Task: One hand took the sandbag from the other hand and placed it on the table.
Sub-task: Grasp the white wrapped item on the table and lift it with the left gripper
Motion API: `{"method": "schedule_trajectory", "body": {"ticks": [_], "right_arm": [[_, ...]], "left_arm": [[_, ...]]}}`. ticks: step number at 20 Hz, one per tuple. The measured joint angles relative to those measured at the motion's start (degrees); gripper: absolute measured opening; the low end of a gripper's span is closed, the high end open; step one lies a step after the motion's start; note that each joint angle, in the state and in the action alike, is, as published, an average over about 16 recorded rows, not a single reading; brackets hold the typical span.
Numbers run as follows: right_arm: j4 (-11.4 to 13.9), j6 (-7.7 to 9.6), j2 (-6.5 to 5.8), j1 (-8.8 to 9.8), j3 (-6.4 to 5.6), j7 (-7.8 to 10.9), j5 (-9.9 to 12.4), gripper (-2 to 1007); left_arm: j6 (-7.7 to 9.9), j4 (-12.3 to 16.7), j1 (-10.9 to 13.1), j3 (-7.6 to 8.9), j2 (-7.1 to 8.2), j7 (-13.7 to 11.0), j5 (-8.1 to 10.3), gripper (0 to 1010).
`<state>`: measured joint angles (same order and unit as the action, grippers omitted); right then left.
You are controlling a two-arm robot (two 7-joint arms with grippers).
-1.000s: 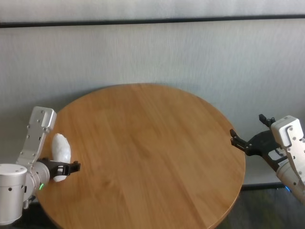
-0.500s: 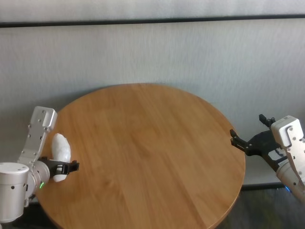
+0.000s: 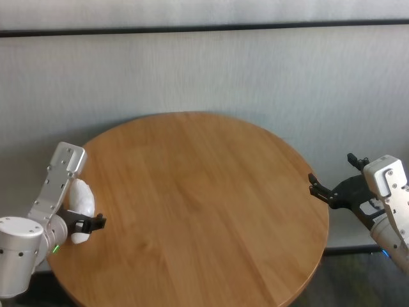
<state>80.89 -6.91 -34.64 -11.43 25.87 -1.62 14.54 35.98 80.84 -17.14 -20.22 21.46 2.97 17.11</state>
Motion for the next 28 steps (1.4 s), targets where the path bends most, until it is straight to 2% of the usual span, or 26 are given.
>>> {"method": "schedule_trajectory", "body": {"ticks": [6, 15, 28], "right_arm": [[0.0, 0.0, 0.0, 0.0, 0.0, 0.0, 0.0, 1002], [0.0, 0.0, 0.0, 0.0, 0.0, 0.0, 0.0, 1002], [0.0, 0.0, 0.0, 0.0, 0.0, 0.0, 0.0, 1002]], "left_arm": [[-0.36, 0.1, -0.2, -0.76, 0.54, -0.3, -0.86, 1002], [-0.14, 0.1, 0.0, -0.09, 0.1, -0.2, -0.24, 1002], [-0.88, -0.4, -0.1, -0.05, -0.05, -1.2, -0.65, 985]]}}
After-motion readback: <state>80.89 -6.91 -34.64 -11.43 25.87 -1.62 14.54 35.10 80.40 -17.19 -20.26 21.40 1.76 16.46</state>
